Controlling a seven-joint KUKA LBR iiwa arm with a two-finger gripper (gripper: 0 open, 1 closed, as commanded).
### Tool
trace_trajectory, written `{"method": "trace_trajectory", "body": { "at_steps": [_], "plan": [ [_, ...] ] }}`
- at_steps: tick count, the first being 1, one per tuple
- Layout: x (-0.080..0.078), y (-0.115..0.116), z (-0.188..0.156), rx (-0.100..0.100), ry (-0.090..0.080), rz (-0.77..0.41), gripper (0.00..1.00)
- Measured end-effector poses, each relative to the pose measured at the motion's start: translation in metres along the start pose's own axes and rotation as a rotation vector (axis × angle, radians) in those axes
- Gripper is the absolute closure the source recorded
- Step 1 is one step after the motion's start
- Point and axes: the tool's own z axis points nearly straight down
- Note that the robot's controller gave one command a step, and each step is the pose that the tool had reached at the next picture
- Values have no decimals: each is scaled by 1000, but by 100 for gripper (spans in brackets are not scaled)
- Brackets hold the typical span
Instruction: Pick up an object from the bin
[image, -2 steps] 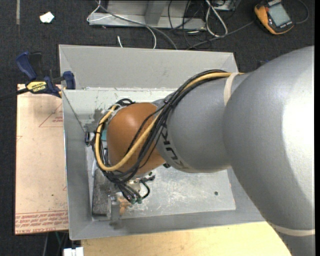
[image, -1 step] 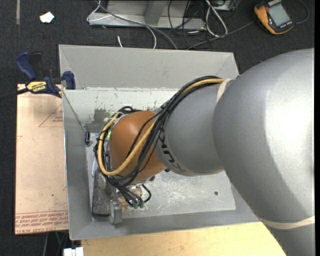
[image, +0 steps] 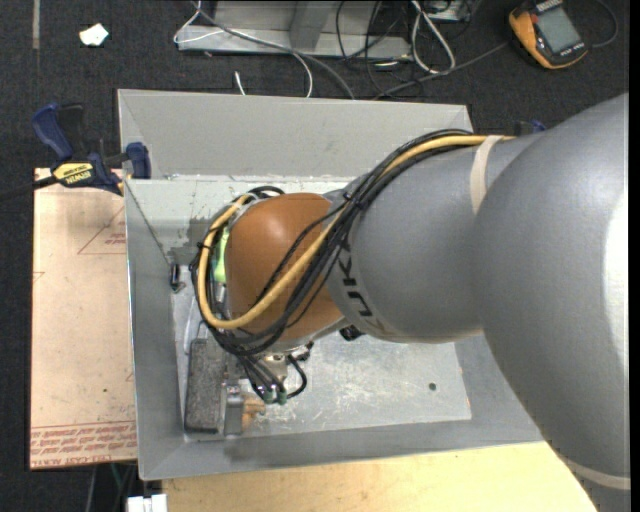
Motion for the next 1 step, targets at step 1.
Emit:
{"method": "trace_trajectory", "body": {
  "at_steps": [1],
  "plan": [
    [-2,-8,27,-3,-5,-177,0]
  ]
}}
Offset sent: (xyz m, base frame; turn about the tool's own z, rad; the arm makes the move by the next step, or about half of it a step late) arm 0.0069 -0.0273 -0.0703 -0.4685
